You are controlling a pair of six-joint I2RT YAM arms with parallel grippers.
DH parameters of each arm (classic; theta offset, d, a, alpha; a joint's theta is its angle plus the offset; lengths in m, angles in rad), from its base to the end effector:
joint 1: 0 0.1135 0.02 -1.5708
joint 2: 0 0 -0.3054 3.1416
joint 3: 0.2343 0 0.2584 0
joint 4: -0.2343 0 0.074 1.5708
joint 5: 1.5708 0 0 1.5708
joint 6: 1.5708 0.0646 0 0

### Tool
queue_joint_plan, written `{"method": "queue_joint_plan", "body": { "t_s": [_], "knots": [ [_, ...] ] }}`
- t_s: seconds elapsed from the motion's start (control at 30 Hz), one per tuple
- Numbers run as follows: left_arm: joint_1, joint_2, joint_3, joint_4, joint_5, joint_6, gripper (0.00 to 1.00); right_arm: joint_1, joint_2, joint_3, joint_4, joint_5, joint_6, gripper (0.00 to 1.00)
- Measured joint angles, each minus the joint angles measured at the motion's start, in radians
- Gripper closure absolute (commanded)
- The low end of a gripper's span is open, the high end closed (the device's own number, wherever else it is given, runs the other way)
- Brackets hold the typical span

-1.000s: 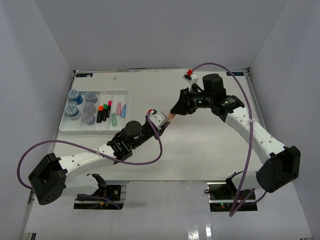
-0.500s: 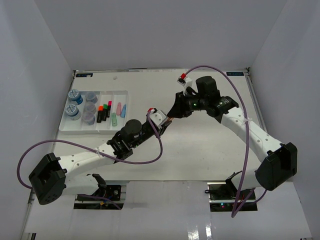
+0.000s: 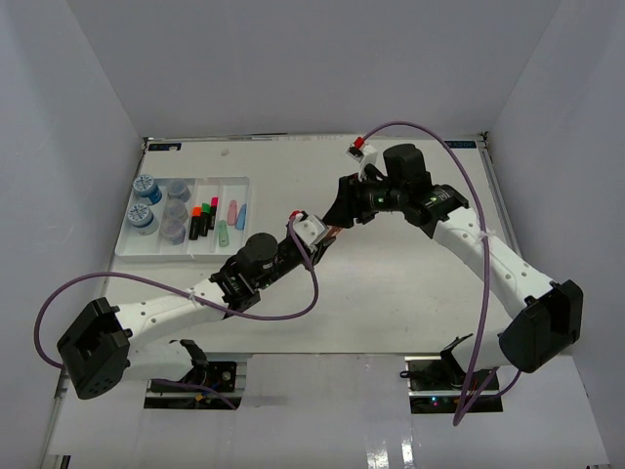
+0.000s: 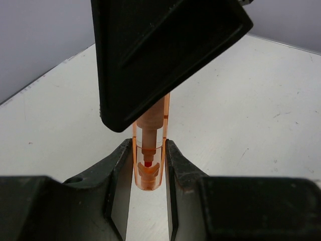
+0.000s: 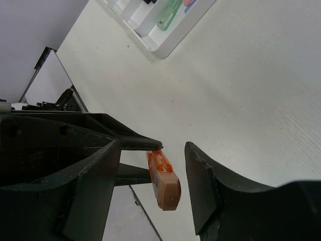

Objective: Sort the stationery into containers
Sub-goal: Close the pen cap on the pen.

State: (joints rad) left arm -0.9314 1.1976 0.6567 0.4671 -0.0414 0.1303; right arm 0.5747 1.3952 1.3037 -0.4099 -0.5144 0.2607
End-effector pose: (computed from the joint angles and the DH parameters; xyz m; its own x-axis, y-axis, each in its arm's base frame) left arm 0.1771 -0.2337 0.3097 0.0574 0.1404 -0.9884 0.7763 0.6163 0.1326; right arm 0.2653 0.2097 0.3884 -0.6051 -0.1245 -0.7863 -0.7032 0.5468 0.4545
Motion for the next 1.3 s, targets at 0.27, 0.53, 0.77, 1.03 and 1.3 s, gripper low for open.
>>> {"method": "queue_joint_plan", "body": {
  "t_s": [0.27,0.53,0.77,1.03,1.3],
  "knots": [
    [0.0,0.0,-0.007,-0.005,-0.005,0.0,0.73,-0.003,-0.013,0.031,-0.044,0.08,-0.016,0.41],
    [0.0,0.0,-0.007,-0.023,-0.021,0.0,0.73,-0.01,-0.045,0.042,-0.079,0.117,-0.037,0.46],
    [0.0,-0.001,-0.007,-0.027,-0.022,0.0,0.73,-0.011,-0.052,0.041,-0.1,0.116,-0.046,0.49],
    [0.0,-0.006,-0.007,-0.027,-0.021,0.0,0.73,-0.011,-0.05,0.041,-0.112,0.107,-0.06,0.6],
    [0.0,-0.015,-0.007,-0.028,-0.021,0.0,0.73,-0.011,-0.031,0.041,-0.112,0.089,-0.06,0.79]
  ]
}}
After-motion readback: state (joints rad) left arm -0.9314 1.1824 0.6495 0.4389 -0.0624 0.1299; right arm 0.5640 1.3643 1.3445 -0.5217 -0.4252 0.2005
